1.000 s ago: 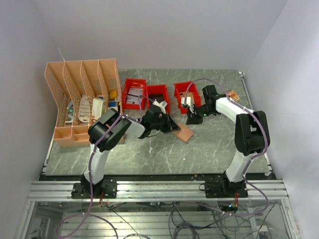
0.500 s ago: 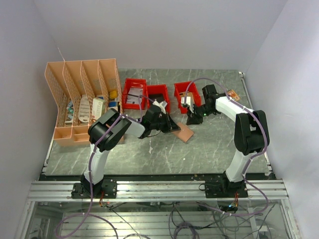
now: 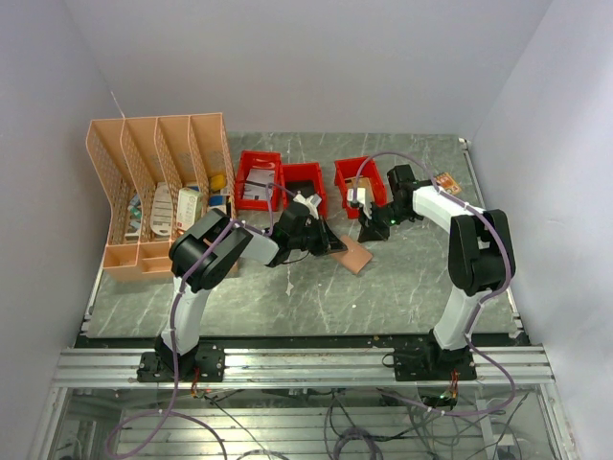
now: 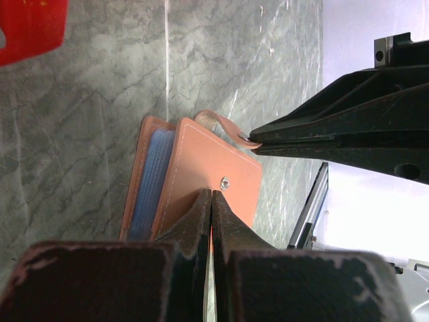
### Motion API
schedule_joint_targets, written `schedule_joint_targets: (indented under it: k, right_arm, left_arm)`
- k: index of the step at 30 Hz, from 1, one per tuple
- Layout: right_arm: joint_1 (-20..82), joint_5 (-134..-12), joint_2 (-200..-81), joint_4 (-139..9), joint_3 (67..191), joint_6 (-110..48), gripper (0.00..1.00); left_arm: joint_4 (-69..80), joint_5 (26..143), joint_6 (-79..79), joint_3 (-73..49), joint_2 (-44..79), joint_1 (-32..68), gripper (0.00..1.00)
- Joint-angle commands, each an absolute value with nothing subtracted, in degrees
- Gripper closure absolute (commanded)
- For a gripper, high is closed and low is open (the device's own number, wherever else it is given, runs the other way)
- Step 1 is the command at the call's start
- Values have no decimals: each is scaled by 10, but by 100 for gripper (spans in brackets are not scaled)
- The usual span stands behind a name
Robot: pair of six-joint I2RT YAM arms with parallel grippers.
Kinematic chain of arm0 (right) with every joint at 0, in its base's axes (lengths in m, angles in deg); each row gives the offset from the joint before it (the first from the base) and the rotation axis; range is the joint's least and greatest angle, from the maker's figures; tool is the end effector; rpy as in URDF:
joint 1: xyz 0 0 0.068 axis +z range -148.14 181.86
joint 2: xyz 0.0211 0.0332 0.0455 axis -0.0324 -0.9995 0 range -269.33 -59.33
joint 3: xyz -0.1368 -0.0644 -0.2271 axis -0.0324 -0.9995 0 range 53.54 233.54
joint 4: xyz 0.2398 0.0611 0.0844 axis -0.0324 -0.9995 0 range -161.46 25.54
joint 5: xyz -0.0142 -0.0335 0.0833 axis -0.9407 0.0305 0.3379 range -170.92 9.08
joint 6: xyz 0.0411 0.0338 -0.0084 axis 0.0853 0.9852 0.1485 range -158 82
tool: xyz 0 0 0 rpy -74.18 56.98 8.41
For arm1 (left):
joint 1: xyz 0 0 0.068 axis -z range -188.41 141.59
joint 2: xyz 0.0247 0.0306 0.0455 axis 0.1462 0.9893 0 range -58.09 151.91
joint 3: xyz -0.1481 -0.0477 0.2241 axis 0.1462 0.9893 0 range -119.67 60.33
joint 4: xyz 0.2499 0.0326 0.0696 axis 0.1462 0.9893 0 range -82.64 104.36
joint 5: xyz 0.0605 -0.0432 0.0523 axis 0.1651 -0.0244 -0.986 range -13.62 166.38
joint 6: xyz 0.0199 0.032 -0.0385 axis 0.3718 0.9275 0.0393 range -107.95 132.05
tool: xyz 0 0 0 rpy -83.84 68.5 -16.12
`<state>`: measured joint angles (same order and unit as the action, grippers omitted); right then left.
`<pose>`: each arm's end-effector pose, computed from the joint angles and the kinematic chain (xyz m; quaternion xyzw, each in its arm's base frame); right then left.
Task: Put the credit cards into the card holder
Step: Close the card holder at the center of the board.
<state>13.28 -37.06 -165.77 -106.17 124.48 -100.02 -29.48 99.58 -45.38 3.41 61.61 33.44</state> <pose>0.3392 0.0936 0.1762 -0.5845 0.7141 0.2914 0.2520 0.2977 -0.2855 0.1058 -0.0068 0.8372 -0.5064 0.2066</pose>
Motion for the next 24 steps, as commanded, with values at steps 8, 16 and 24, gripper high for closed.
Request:
schedule_joint_targets:
  k: [8, 16, 24]
  right_arm:
    - [146, -338, -1632, -1070, 1229, -1020, 100]
    - [168, -358, -1629, -1056, 1202, -1018, 100]
    - [174, -378, -1631, -1054, 1192, -1022, 100]
  left_arm:
    - [-250, 982, -435, 44, 650, 343, 93]
    - [-249, 983, -434, 43, 653, 343, 93]
    - [-247, 984, -433, 42, 653, 342, 93]
